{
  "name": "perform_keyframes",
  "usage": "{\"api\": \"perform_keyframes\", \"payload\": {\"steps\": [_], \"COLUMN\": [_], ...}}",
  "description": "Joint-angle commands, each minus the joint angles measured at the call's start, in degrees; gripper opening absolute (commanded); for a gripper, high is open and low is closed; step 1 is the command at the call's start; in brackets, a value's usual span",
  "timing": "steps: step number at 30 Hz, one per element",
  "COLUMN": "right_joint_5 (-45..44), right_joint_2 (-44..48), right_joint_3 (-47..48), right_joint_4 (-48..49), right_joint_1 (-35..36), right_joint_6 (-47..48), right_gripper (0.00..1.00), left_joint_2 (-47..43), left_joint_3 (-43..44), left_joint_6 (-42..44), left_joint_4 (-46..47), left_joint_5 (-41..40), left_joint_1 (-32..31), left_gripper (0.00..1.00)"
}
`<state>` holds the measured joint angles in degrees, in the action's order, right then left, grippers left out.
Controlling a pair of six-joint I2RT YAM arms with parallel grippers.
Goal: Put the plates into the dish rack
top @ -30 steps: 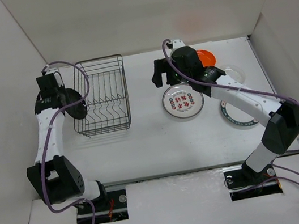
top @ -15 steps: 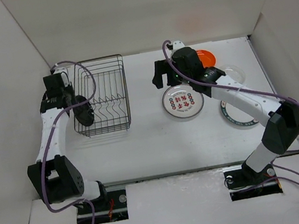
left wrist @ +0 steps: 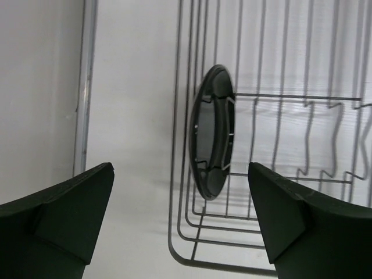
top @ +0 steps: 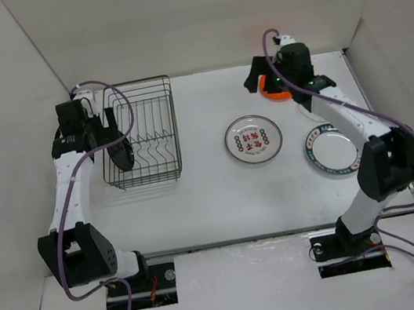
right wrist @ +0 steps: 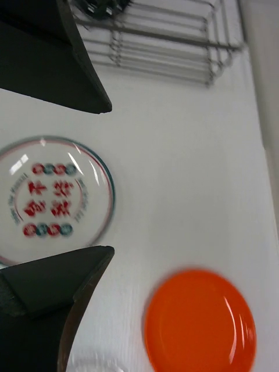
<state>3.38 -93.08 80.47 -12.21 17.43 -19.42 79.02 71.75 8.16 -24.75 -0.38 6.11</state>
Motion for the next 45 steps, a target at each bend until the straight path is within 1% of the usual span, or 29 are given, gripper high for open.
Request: {"api": "perform_keyframes", "payload": {"steps": [1, 2, 3, 4, 5, 7, 10, 12, 14, 19, 21, 26, 32, 39, 41, 45], "right_joint_5": [10.41, 11.47, 14.00, 14.98, 16.30, 18.50, 19.83, 19.83, 20.78, 20.18, 19.05, 18.51, 15.35, 14.82, 15.61, 15.61], "right_joint_2": [-5.52, -9.36, -11.49, -13.34, -16.75, -20.11, -26.00, -30.29, -32.68, -36.38, -37.00, -42.00, -43.24, -48.51, -49.57, -50.27], "right_joint_3": [5.55, 7.06, 8.64, 9.96, 12.06, 13.92, 17.00, 19.97, 22.53, 28.85, 30.27, 37.38, 39.06, 46.18, 48.11, 48.12], "right_joint_4": [4.65, 4.65, 4.65, 4.65, 4.65, 4.65, 4.65, 3.52, 1.76, -1.84, -2.46, -6.85, -7.48, -14.41, -16.61, -17.76], "right_joint_1": [-10.29, -11.96, -13.46, -16.43, -17.94, -21.28, -23.58, -24.11, -24.72, -24.73, -24.73, -25.25, -25.25, -26.31, -26.31, -26.31], "right_joint_6": [1.14, 1.14, 1.14, 1.14, 1.14, 0.53, 0.00, 1.21, 1.84, 3.94, 3.95, 3.95, 3.43, 3.42, 3.42, 3.42], "right_gripper": [1.00, 1.00, 1.00, 1.00, 1.00, 1.00, 0.99, 0.97, 0.97, 0.96, 0.96, 0.96, 0.96, 0.96, 0.95, 0.89], "left_joint_2": [-4.14, -4.75, -4.76, -4.76, -5.28, -5.98, -6.68, -6.69, -6.69, -6.69, -6.69, -6.69, -6.69, -6.69, -6.69, -6.17], "left_joint_3": [5.85, 6.56, 7.61, 7.62, 8.32, 8.32, 7.80, 7.80, 8.40, 7.89, 7.88, 6.21, 5.16, 5.16, 5.16, 5.16], "left_joint_6": [1.06, 1.06, 1.59, 2.38, 2.99, 4.30, 5.02, 4.32, 3.53, 4.58, 4.58, 4.58, 4.58, 4.58, 4.58, 4.58], "left_joint_4": [-1.78, -2.40, -2.93, -3.98, -3.99, -4.51, -3.38, -2.84, -2.23, -2.76, -2.76, -2.76, -2.76, -2.76, -3.28, -3.28], "left_joint_5": [8.01, 10.03, 13.36, 15.30, 17.50, 22.86, 28.84, 30.08, 31.84, 32.37, 32.37, 33.08, 33.08, 33.61, 33.61, 33.61], "left_joint_1": [-0.04, -0.04, -0.04, -0.04, -0.04, -0.04, -0.04, -0.04, -0.04, 0.48, 1.09, 1.71, 1.71, 1.71, 1.71, 1.71], "left_gripper": [1.00, 1.00, 1.00, 1.00, 1.00, 1.00, 1.00, 1.00, 1.00, 1.00, 1.00, 1.00, 1.00, 1.00, 1.00, 1.00]}}
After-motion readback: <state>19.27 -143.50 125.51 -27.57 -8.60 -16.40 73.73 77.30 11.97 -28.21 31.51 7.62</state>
